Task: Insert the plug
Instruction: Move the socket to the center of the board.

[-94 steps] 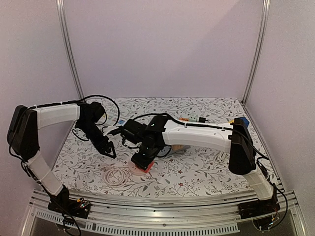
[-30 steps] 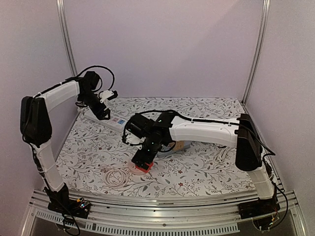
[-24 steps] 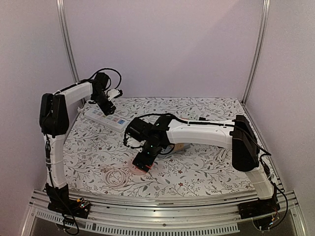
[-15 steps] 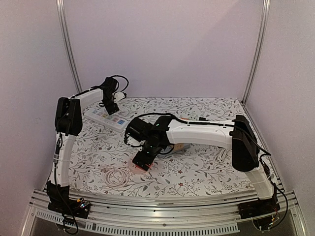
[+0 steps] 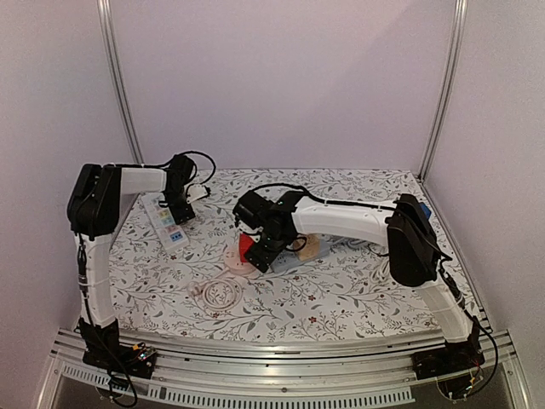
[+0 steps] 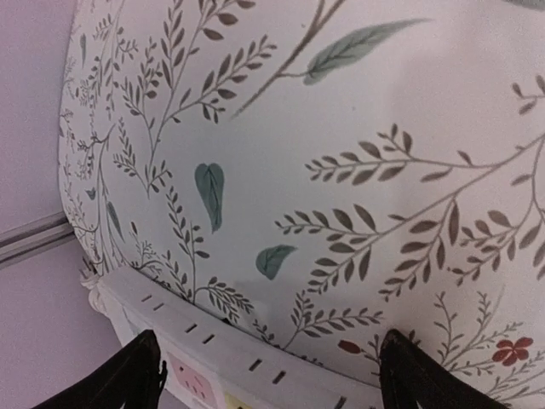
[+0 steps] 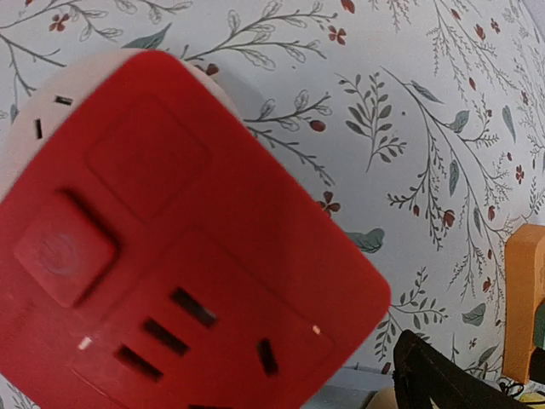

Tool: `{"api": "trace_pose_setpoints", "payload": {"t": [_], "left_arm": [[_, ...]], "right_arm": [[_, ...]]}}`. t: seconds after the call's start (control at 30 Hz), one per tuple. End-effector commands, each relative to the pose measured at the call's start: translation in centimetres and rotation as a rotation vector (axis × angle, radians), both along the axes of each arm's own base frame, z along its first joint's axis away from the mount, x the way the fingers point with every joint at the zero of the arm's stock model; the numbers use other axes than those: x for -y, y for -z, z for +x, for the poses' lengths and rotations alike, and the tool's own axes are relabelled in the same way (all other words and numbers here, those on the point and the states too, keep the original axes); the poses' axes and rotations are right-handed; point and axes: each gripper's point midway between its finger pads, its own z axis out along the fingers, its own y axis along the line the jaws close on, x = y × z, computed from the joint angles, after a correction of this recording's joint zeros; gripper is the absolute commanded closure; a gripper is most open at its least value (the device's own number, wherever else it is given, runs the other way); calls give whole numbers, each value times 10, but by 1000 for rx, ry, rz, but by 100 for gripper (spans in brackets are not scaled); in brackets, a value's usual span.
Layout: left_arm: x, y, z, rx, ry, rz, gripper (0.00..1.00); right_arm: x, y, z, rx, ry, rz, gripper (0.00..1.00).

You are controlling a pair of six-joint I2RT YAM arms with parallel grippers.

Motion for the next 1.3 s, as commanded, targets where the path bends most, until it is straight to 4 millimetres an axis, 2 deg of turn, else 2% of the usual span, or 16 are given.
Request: {"api": "trace_pose_setpoints", "payload": {"t": [0.0,0.07,0.13,0.27,0.37,0.43,0.5,0.53,0.6,0.67,0.77,0.83,0.93,1.07,1.27], "left_arm": [[-8,46,-78,-250,-12,-47,13],[-2,34,-88,-247,-30,-124,13],[7,10,-95,-248,-83,-258,12],[18,-52,-81,-143,-265,-573,2],[13,-88,-72,-76,-328,-727,1],[9,-103,-69,-82,-304,-773,1],[9,-115,-74,-117,-123,-737,0],[10,-113,-83,-145,33,-661,1],[2,-97,-109,-221,323,-457,0],[-15,-77,-133,-283,587,-207,0],[-36,-51,-133,-284,882,119,0],[-47,-41,-126,-344,940,246,1],[-56,-36,-111,-399,1025,349,1],[-51,-27,-92,-395,1092,383,1],[-40,6,-82,-417,1162,413,1]], "right_arm": [[18,0,51,72,115,15,7],[22,-3,62,89,130,22,7],[25,-8,71,106,151,30,6],[24,-19,76,107,145,63,5],[22,-31,73,109,128,79,4],[22,-39,71,110,130,96,4],[21,-50,64,107,116,117,3],[19,-53,59,102,100,124,3],[17,-61,50,101,70,136,2],[15,-73,42,122,48,143,1],[12,-81,31,155,-6,122,1],[9,-84,23,164,-22,124,1],[7,-85,12,157,-40,129,1],[13,-77,4,145,-29,114,1],[18,-65,-3,109,23,122,1]]}}
